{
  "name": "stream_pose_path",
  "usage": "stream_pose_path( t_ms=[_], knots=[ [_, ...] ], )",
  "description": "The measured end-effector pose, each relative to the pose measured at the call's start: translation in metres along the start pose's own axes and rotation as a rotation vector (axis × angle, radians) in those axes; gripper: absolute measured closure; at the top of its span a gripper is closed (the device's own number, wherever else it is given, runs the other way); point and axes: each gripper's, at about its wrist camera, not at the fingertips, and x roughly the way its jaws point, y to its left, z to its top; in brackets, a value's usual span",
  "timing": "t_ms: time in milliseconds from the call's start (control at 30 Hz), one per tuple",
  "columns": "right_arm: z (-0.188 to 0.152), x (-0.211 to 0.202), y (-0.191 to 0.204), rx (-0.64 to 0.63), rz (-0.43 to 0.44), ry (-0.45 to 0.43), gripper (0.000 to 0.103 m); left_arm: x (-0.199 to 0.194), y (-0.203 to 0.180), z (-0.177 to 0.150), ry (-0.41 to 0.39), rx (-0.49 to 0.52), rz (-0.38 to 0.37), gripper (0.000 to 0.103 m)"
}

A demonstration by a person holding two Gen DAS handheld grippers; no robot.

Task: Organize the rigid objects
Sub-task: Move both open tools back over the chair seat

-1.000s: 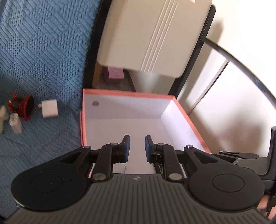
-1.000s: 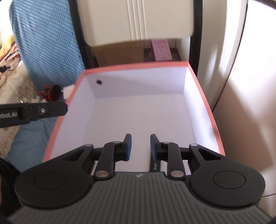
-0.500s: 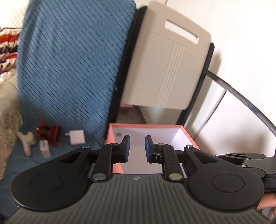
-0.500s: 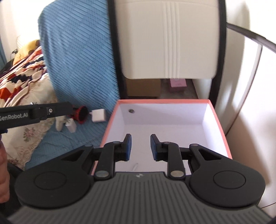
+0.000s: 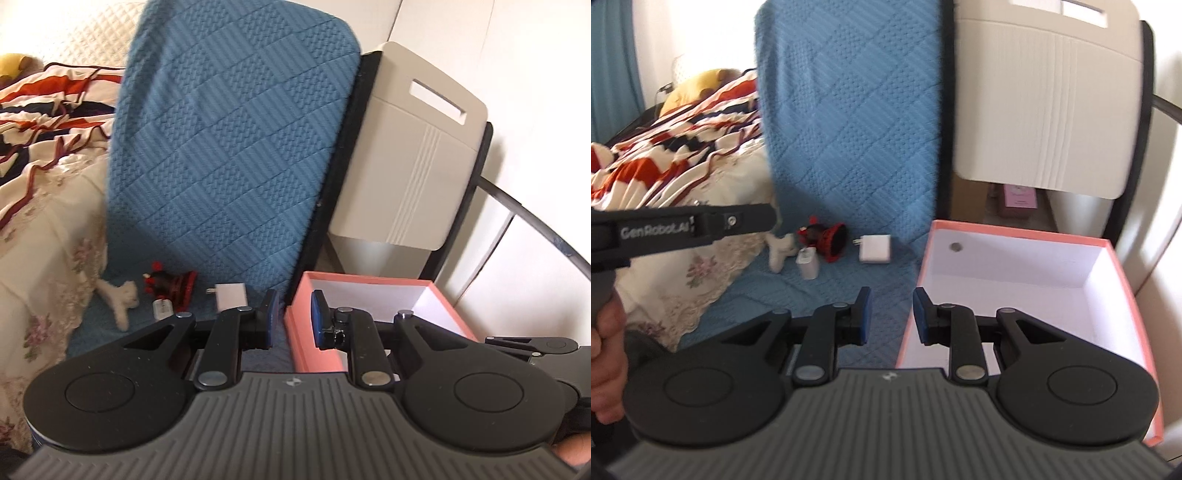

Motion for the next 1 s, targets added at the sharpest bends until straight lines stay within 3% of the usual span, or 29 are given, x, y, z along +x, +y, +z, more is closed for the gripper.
stream_pose_path(
  t_ms=[367, 1000],
  knots=[
    [-0.016, 0.018, 0.044, -0.036, 0.05, 0.014, 0.075, -0.012, 0.047, -0.023, -0.008, -0.01, 0.07, 0.081],
    [-0.045, 0.061, 0.08, -0.009, 0.063, 0.039, 0.075, -0.001, 0.104, -0.069, 0.018, -0.068, 0.076, 0.081]
  ],
)
